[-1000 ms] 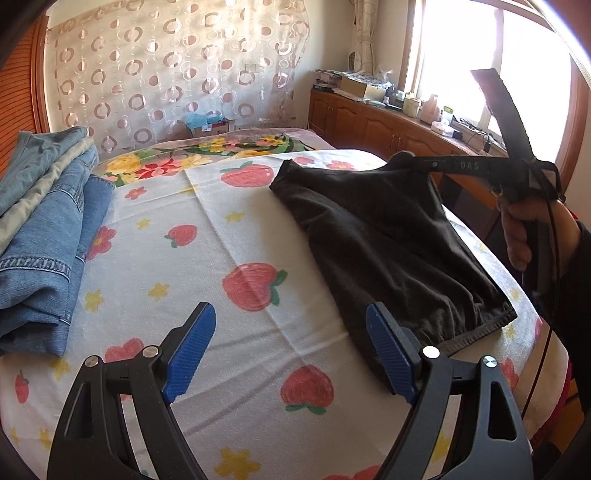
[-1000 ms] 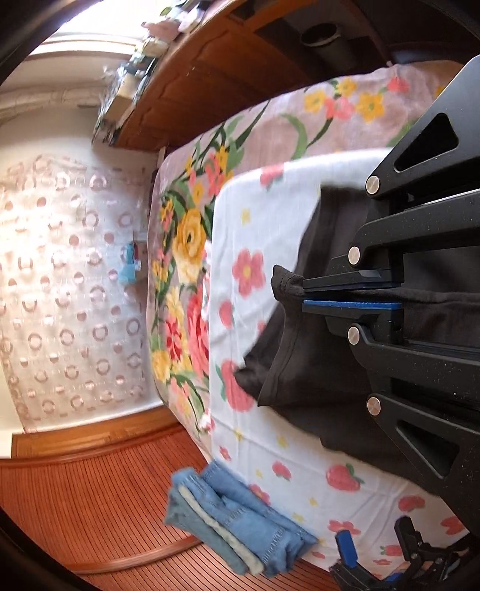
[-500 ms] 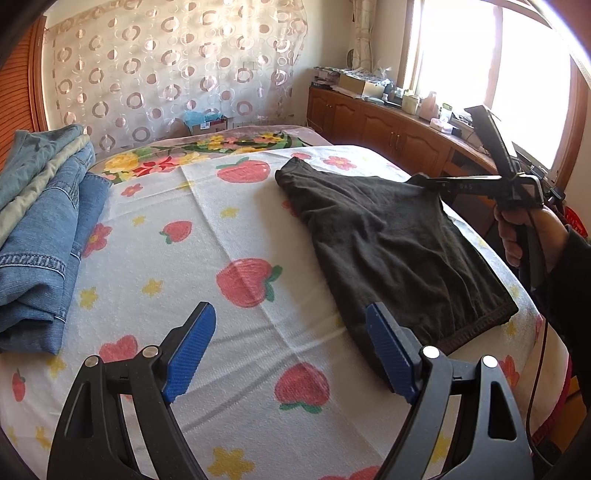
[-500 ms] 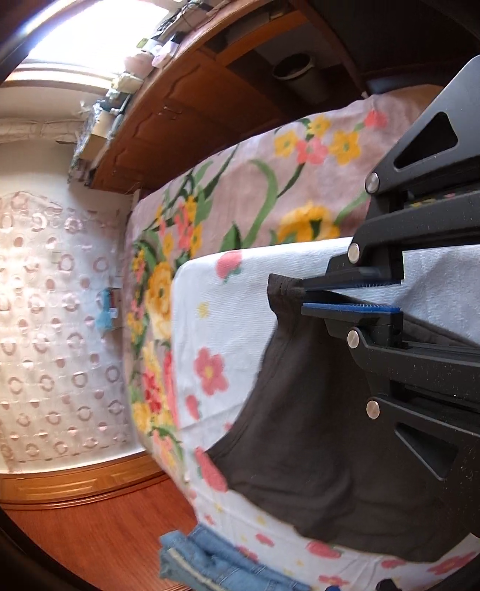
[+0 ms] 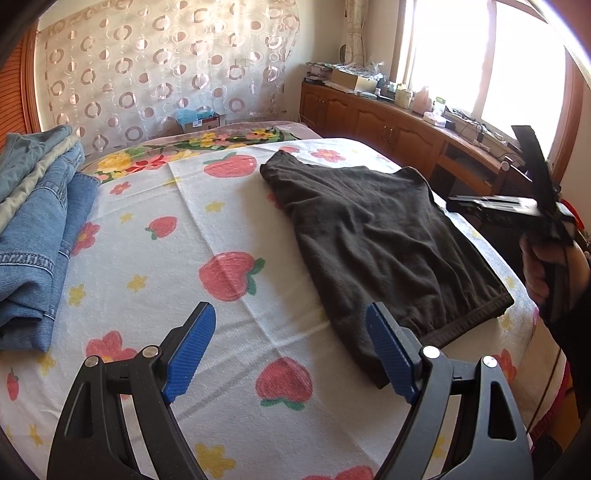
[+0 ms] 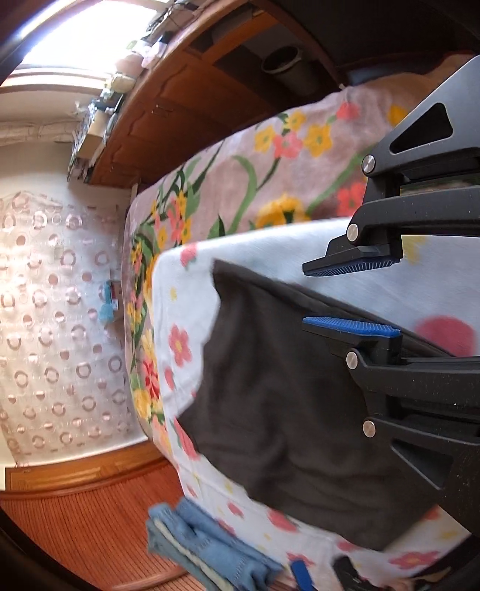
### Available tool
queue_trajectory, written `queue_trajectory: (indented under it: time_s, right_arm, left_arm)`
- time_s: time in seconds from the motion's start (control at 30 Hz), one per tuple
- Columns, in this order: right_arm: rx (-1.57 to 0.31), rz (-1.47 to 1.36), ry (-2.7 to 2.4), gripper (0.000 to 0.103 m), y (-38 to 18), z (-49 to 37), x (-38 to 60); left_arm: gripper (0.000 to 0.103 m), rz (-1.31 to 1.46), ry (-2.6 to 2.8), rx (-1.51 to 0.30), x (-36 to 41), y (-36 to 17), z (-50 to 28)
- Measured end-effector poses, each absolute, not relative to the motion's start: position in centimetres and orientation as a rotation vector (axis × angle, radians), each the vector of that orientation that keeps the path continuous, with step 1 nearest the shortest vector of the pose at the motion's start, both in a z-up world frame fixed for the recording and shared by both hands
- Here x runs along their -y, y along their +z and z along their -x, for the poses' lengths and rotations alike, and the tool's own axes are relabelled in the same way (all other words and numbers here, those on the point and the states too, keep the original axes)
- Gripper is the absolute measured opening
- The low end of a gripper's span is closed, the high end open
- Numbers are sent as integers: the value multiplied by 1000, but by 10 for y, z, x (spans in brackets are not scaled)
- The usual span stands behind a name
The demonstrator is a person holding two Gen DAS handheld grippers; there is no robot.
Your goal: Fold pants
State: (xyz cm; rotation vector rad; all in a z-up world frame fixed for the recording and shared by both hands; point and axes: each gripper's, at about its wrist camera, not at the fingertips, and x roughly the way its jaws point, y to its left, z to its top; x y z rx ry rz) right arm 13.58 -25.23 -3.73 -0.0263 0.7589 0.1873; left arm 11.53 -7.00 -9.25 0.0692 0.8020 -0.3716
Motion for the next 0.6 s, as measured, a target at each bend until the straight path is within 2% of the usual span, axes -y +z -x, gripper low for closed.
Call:
queue_trajectory:
  time_s: [0.3, 0.6]
  right_arm:
    - [-748, -27, 262, 23, -40, -65, 257]
    - [-781, -22, 256, 23, -43, -40, 251]
  left_arm:
    - [85, -78, -401, -819, 80, -96, -110]
    - [85, -91, -419, -829, 89, -100, -109]
